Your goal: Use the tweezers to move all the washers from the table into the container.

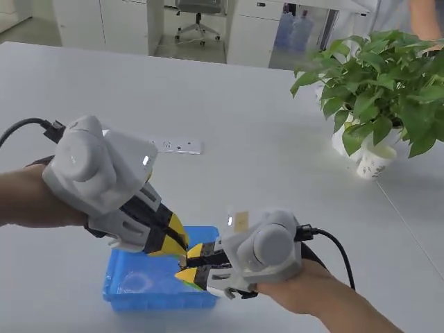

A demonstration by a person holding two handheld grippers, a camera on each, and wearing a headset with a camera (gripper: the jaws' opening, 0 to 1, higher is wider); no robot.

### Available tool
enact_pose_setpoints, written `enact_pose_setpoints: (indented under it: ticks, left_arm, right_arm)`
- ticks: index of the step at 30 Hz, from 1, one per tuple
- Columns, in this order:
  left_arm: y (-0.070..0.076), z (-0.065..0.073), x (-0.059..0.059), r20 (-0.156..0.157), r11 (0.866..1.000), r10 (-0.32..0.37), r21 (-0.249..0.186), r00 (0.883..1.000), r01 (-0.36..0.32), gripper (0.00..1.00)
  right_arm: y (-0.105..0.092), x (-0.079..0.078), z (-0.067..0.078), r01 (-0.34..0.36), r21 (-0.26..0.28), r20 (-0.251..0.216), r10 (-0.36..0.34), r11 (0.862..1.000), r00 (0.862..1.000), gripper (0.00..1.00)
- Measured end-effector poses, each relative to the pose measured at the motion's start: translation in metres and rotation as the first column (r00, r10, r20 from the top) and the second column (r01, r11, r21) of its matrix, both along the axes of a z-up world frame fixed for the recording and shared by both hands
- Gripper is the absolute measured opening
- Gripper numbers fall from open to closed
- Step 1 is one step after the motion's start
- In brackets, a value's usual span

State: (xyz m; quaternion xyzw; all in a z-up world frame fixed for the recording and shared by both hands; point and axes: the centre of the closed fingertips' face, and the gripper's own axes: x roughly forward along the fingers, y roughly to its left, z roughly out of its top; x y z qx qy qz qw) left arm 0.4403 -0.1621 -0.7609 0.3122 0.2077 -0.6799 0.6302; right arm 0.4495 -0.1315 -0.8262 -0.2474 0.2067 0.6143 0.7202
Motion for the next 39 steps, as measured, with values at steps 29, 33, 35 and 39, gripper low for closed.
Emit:
enact_pose_setpoints:
  ticks: [29, 33, 35, 39]
  left_arm:
    - [-0.003, -0.033, 0.014, -0.052, 0.999, -0.006, 0.038, 0.999, 0.008, 0.06]
    - [-0.003, -0.034, 0.014, -0.053, 0.999, -0.007, 0.039, 0.999, 0.009, 0.07]
    - [-0.003, -0.035, 0.014, -0.055, 0.999, -0.006, 0.039, 0.998, 0.009, 0.07]
    - [-0.004, -0.034, 0.013, -0.059, 0.999, -0.006, 0.038, 0.998, 0.008, 0.07]
  right_arm:
    - [-0.003, 0.01, -0.035, 0.022, -0.052, -0.084, -0.026, 0.998, 0.996, 0.1]
    - [-0.003, 0.01, -0.036, 0.021, -0.055, -0.085, -0.025, 0.998, 0.996, 0.1]
    - [-0.004, 0.01, -0.037, 0.021, -0.055, -0.088, -0.026, 0.998, 0.996, 0.1]
    - [-0.004, 0.01, -0.036, 0.024, -0.052, -0.089, -0.029, 0.998, 0.996, 0.1]
